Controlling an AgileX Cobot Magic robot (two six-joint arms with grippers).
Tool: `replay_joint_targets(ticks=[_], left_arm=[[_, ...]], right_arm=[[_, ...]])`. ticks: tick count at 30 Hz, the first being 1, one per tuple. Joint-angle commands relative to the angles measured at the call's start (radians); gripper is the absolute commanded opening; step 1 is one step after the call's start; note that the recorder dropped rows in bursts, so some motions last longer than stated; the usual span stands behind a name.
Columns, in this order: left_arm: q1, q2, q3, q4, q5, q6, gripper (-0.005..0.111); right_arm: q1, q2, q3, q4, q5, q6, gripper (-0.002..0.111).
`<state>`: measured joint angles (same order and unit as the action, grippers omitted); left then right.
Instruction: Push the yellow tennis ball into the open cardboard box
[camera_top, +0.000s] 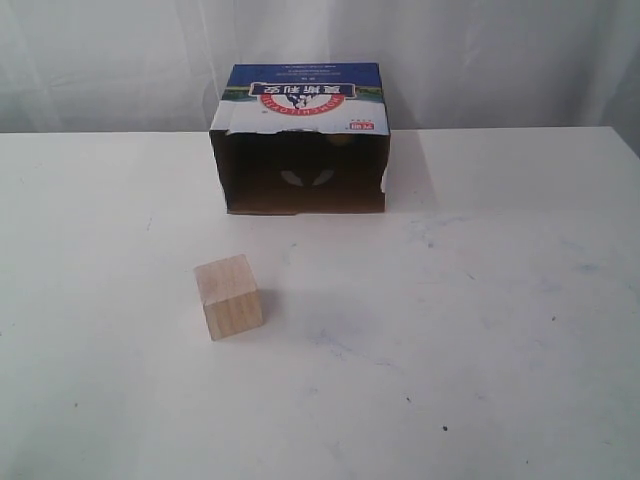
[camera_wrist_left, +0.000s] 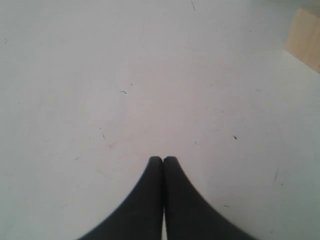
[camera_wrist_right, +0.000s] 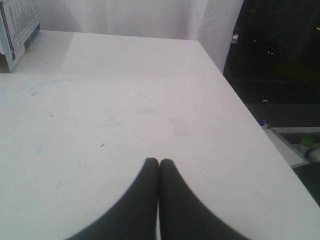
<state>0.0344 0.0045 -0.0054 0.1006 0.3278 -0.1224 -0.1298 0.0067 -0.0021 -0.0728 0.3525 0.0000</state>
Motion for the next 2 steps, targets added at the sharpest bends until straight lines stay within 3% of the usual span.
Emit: replay_joint_targets(ticks=[1,2], left_arm=[[-0.005,-0.005,0.005,0.002,0.026,-0.001,0.0],[-0.005,-0.005,0.005,0.002,0.026,-0.001,0.0]], right_arm=[[0.001,-0.007,0.002,-0.007,-0.004,0.0,0.0],[0.001,-0.007,0.002,-0.007,-0.004,0.0,0.0]])
